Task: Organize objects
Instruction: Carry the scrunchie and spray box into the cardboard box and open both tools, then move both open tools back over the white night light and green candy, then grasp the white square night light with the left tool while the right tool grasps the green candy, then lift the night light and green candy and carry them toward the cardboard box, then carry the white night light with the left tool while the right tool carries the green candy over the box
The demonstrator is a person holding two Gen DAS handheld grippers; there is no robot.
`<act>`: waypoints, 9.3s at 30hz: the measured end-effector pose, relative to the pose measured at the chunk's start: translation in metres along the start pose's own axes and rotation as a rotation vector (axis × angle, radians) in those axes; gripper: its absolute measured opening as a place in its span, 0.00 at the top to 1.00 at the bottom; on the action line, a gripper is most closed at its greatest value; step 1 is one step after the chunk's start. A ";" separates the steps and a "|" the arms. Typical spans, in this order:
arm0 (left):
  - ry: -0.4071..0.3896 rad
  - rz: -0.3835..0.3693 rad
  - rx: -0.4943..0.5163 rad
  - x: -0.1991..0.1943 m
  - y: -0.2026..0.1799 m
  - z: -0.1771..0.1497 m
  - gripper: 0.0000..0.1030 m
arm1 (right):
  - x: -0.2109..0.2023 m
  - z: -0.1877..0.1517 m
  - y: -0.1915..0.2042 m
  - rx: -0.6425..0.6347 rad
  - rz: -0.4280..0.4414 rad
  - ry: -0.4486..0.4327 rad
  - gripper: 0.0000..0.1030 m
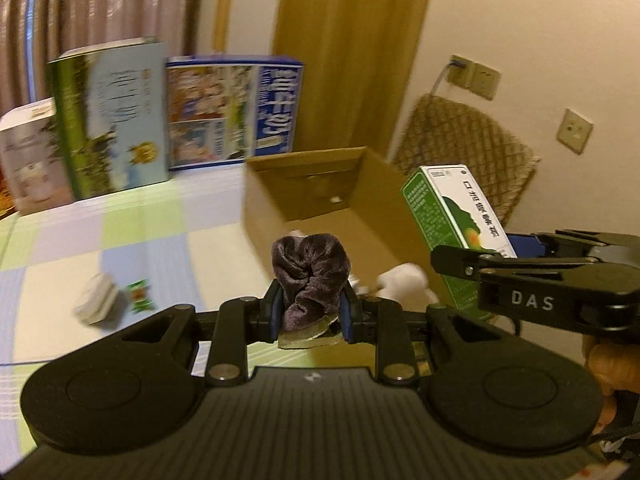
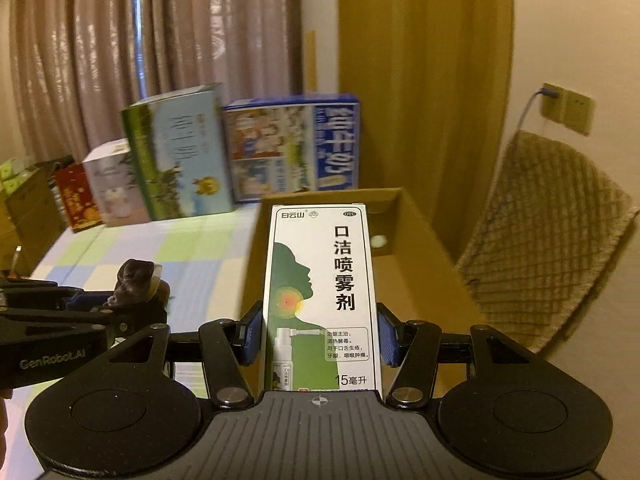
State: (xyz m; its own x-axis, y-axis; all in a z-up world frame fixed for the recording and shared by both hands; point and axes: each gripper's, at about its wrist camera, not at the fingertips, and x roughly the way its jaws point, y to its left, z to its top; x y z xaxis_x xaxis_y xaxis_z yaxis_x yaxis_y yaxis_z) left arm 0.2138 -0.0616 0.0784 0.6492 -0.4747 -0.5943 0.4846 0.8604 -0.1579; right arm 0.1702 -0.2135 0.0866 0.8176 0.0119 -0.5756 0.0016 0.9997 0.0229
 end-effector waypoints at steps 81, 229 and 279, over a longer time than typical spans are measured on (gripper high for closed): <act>0.031 0.164 -0.064 -0.010 0.073 -0.022 0.22 | 0.007 0.015 0.002 -0.045 0.089 0.020 0.02; 0.229 0.142 -0.331 0.024 0.230 -0.122 0.31 | 0.151 -0.047 0.179 -0.141 0.343 0.234 0.81; 0.059 0.275 -0.307 -0.090 0.107 -0.114 0.38 | 0.014 -0.086 0.119 -0.120 0.312 0.120 0.81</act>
State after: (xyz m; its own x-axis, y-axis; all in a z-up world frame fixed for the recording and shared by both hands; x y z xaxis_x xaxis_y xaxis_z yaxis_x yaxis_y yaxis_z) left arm 0.1404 0.0945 0.0256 0.6907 -0.2158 -0.6902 0.0945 0.9732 -0.2097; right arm 0.1320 -0.0928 0.0109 0.6944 0.3121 -0.6484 -0.3108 0.9427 0.1210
